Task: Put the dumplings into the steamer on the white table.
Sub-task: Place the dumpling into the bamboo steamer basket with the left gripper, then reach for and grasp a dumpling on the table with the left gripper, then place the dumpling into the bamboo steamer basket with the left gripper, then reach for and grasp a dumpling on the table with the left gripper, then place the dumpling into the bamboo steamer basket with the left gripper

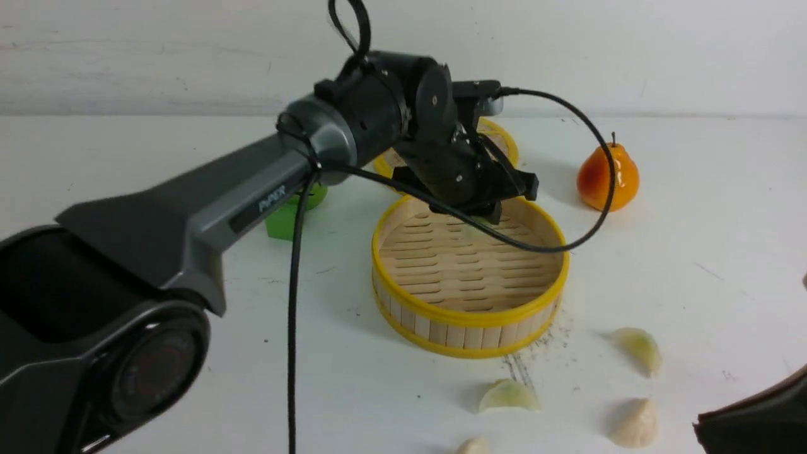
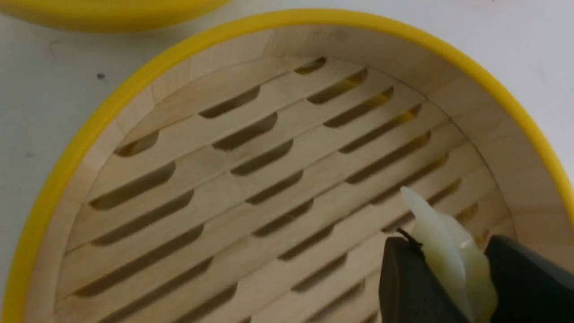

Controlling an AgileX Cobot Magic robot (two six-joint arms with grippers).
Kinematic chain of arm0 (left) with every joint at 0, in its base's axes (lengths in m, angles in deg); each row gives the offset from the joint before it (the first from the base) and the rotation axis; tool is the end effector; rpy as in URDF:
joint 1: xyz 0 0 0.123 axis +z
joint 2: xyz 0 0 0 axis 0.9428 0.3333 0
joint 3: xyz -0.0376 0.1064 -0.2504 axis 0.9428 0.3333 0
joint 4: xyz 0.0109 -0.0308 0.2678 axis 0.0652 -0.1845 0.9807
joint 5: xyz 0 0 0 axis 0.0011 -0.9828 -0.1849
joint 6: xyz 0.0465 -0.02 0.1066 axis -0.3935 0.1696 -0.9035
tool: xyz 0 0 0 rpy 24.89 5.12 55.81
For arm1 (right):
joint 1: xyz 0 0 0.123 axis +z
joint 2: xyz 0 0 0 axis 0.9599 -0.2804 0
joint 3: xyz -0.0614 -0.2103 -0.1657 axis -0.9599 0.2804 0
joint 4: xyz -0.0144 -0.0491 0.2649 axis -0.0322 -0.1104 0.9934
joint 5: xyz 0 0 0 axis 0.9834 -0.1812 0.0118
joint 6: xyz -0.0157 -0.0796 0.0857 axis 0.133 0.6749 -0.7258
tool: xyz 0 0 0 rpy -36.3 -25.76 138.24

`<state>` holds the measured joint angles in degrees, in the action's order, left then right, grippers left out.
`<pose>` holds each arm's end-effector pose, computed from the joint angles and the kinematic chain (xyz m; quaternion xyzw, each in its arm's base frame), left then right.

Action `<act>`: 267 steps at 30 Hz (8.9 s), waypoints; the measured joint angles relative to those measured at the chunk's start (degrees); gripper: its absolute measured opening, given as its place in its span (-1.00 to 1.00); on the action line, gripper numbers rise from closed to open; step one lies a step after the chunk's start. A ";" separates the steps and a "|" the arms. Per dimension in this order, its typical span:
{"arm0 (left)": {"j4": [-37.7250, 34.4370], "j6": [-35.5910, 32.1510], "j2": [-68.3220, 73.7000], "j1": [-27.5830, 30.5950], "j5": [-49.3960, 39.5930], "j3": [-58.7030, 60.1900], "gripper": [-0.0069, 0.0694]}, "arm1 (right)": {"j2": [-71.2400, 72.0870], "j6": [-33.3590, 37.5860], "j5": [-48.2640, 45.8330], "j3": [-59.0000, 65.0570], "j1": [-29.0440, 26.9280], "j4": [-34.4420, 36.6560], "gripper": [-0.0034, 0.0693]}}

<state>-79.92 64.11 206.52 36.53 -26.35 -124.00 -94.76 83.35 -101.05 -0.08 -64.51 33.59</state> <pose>0.4561 -0.3236 0.2103 0.1498 0.9241 -0.1996 0.2895 0.1623 0.0948 0.3042 -0.2677 0.8765 0.2754 0.2903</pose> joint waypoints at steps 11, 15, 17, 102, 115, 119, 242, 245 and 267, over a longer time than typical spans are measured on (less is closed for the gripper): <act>-0.17 0.20 5.16 0.00 4.70 0.00 0.16 | 0.92 -0.18 0.31 0.00 0.00 -2.50 -0.85; -0.23 0.20 4.38 0.00 2.71 0.00 0.46 | 0.92 -0.18 0.59 0.00 0.00 -2.60 -0.84; -0.23 0.20 2.86 0.00 0.13 -0.14 0.59 | 0.92 -0.18 0.64 0.00 0.00 -2.67 -0.84; 15.94 8.59 -9.11 -0.24 -7.70 9.65 -0.19 | 0.96 -13.25 4.73 0.07 0.00 -17.14 -0.70; 15.25 9.04 -1.57 0.00 -2.54 9.48 0.28 | 0.96 -13.25 7.87 6.68 0.00 -16.95 -0.67; 14.92 8.60 -2.54 0.00 -7.34 7.24 0.43 | 0.96 -13.25 8.39 6.80 0.00 -16.95 -0.67; 1.81 -30.57 -12.80 -12.90 -13.32 19.60 -0.31 | 18.69 -28.22 8.58 6.36 0.04 -33.49 -0.49; 2.54 -22.31 -14.72 -11.18 -17.85 12.46 -0.31 | 18.69 -28.22 9.38 6.36 0.04 -33.49 -0.48; 4.75 -5.98 -0.07 2.90 -14.82 5.50 -0.20 | 15.24 -28.22 9.21 7.45 0.04 -31.79 -0.55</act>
<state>-75.18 58.13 206.45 39.43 -41.17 -118.50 -79.53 55.12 -91.84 7.37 -64.47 1.80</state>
